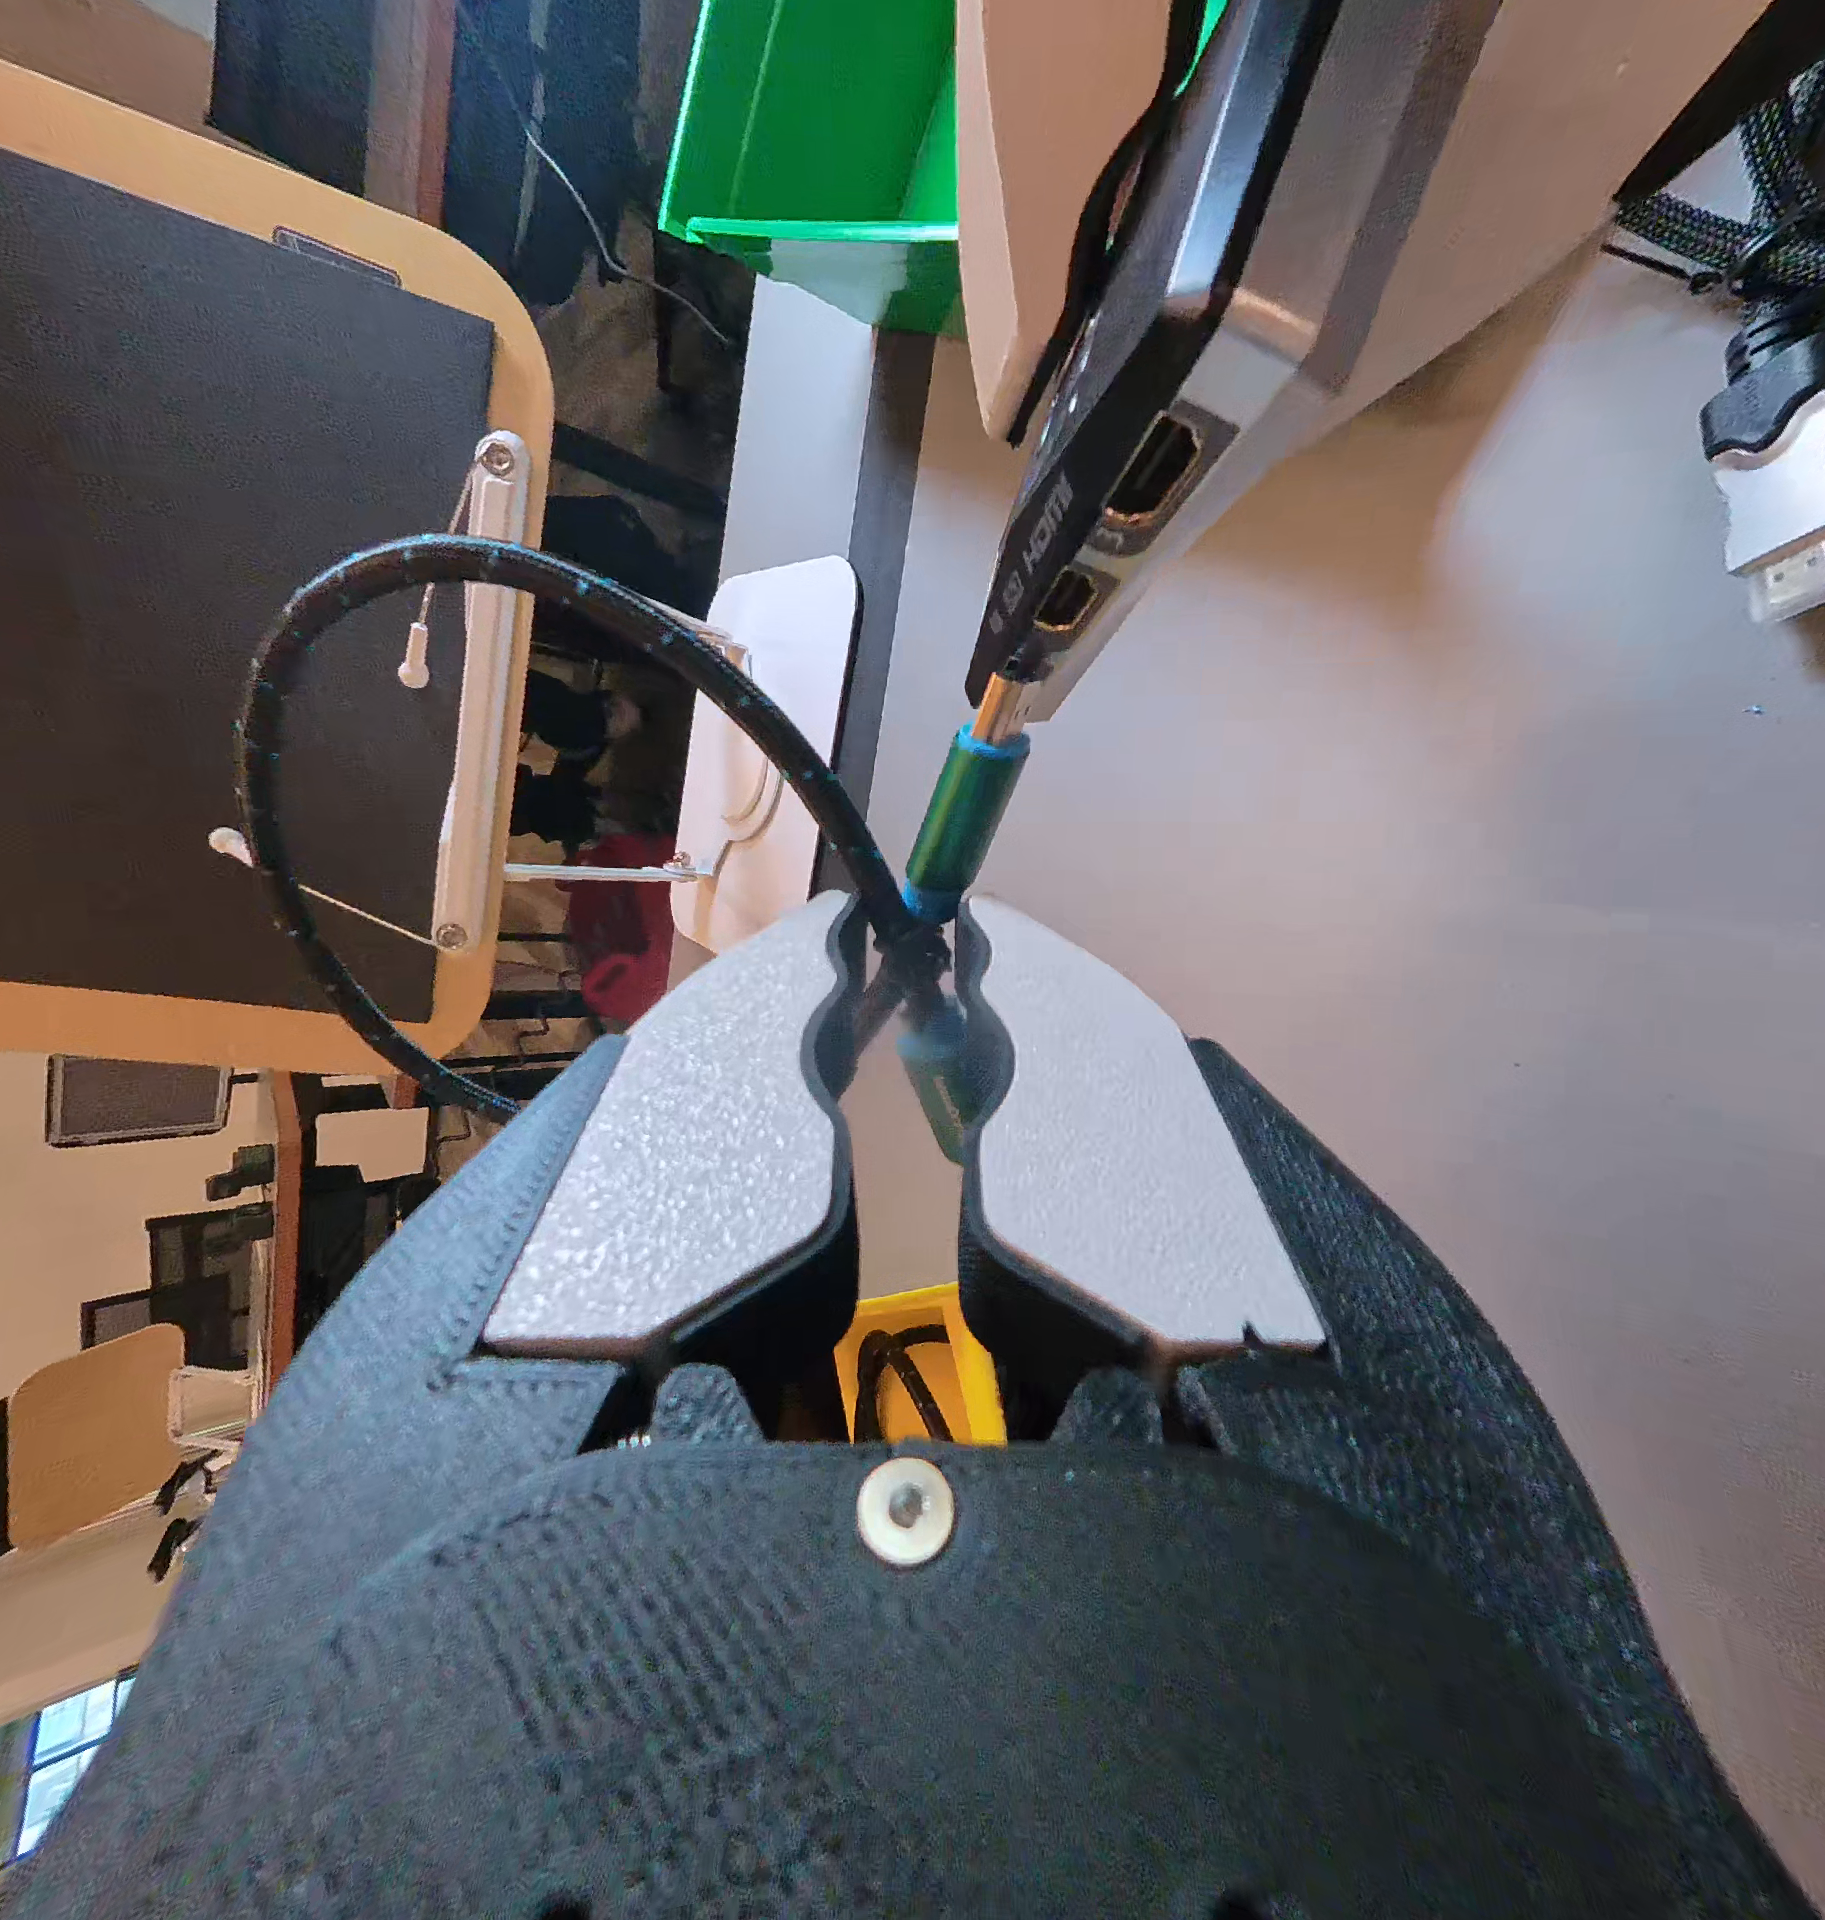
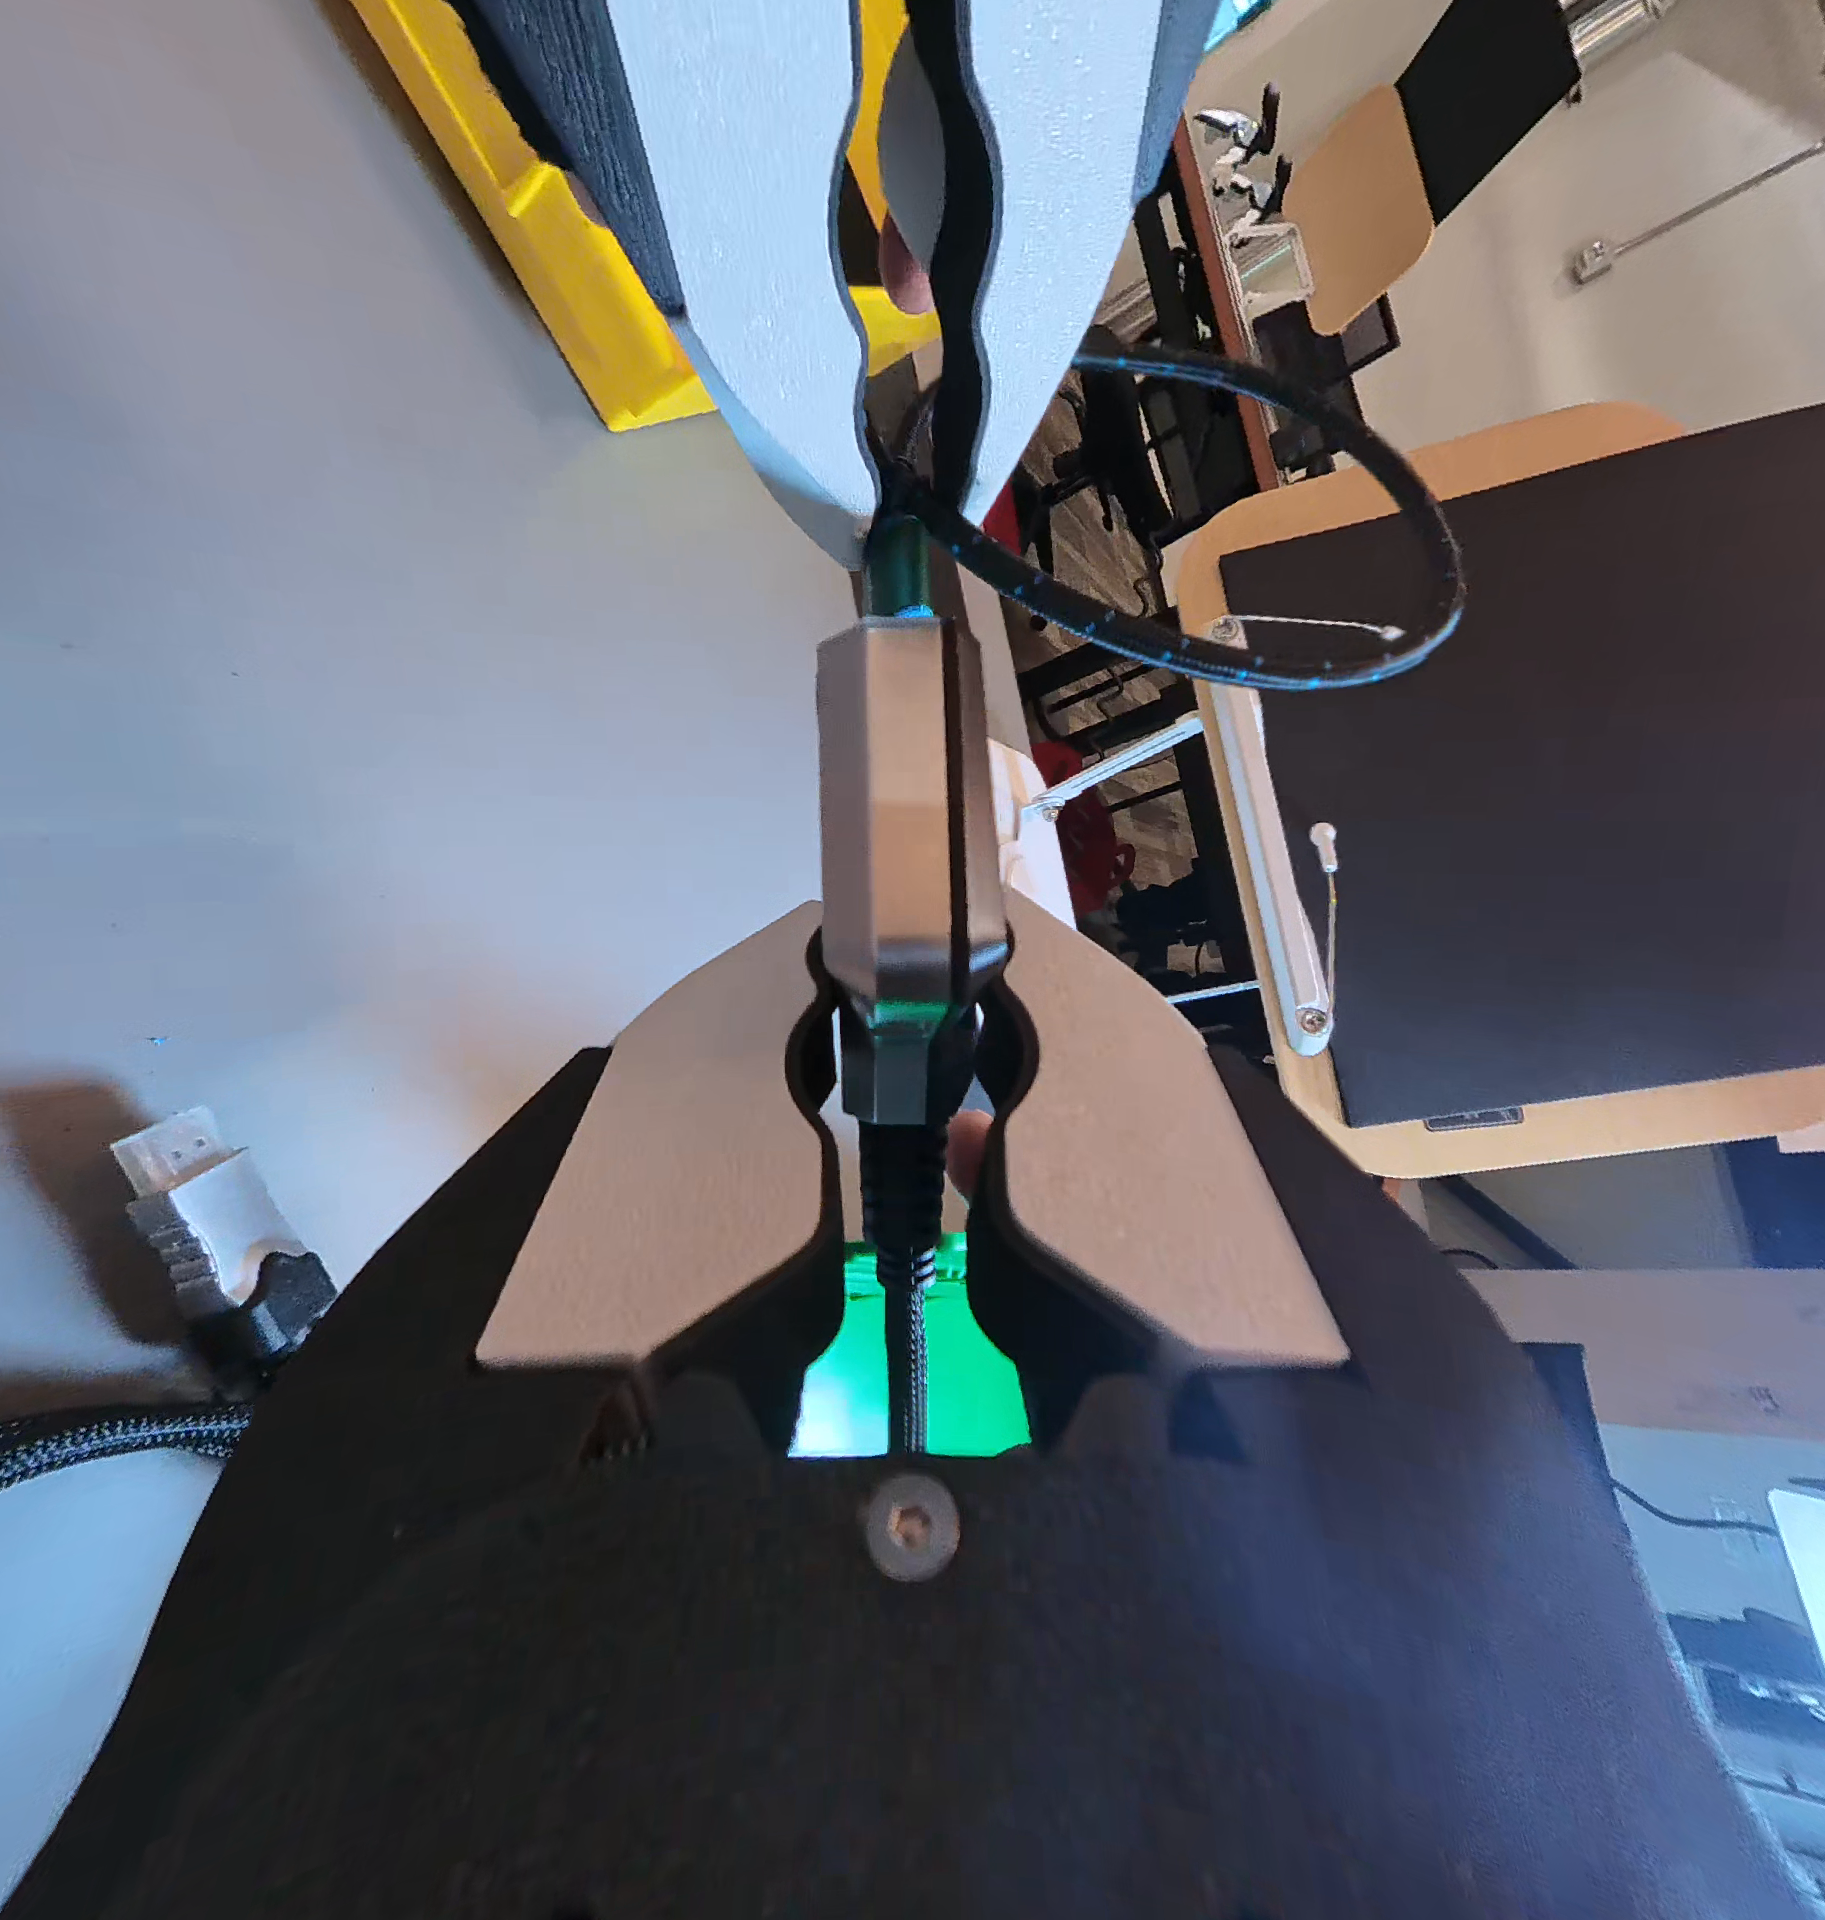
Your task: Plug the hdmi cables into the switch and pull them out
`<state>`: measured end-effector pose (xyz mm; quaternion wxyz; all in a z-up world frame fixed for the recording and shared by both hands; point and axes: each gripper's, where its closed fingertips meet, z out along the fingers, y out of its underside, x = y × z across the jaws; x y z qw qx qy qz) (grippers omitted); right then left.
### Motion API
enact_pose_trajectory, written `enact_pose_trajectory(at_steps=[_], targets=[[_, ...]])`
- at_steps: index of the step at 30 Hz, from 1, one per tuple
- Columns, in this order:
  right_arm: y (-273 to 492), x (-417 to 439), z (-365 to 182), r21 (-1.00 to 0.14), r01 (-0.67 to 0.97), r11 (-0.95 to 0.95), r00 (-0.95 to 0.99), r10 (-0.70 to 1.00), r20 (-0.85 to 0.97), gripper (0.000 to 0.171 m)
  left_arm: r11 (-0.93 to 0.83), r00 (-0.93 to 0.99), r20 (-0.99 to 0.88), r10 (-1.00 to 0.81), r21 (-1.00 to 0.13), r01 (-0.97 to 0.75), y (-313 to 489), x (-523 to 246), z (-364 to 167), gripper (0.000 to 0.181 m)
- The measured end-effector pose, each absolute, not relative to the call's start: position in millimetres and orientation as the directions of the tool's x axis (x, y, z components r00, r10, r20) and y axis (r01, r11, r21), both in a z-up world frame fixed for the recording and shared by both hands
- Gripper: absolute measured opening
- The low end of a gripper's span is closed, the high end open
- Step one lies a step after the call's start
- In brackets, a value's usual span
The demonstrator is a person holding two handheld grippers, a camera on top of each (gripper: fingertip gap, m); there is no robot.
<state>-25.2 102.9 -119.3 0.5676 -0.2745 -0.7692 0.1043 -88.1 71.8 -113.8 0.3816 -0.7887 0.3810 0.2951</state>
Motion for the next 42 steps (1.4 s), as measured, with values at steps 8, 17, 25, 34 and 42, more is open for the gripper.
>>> enact_pose_trajectory(at_steps=[8, 17, 25, 34, 42], targets=[[94.6, -23.9, -128.3, -0.492, 0.325, 0.808, -0.271, 0.577, 0.77, 0.023, -0.459, 0.5, -0.774, -0.388, -0.308, -0.833, 73.7, -91.1, -125.1, 0.016], [91.1, -20.9, -134.2, -0.61, 0.304, 0.732, -0.314, 0.681, 0.661, 0.023, -0.484, 0.556, -0.715, -0.425, -0.339, -0.807, 74.1, -89.0, -139.5, 0.016], [100.5, -16.2, -152.7, -0.568, 0.408, 0.714, -0.345, 0.697, 0.628, 0.023, -0.479, 0.614, -0.612, -0.498, -0.396, -0.783, 68.2, -78.1, -150.7, 0.015], [100.2, -13.3, -165.4, -0.604, 0.411, 0.683, -0.388, 0.731, 0.562, 0.022, -0.447, 0.625, -0.549, -0.555, -0.437, -0.781, 66.0, -64.6, -157.2, 0.015], [85.9, -6.1, -172.5, -0.681, 0.396, 0.616, -0.476, 0.772, 0.421, 0.022, -0.459, 0.599, -0.482, -0.64, -0.385, -0.801, 60.9, -54.7, -183.8, 0.015]])
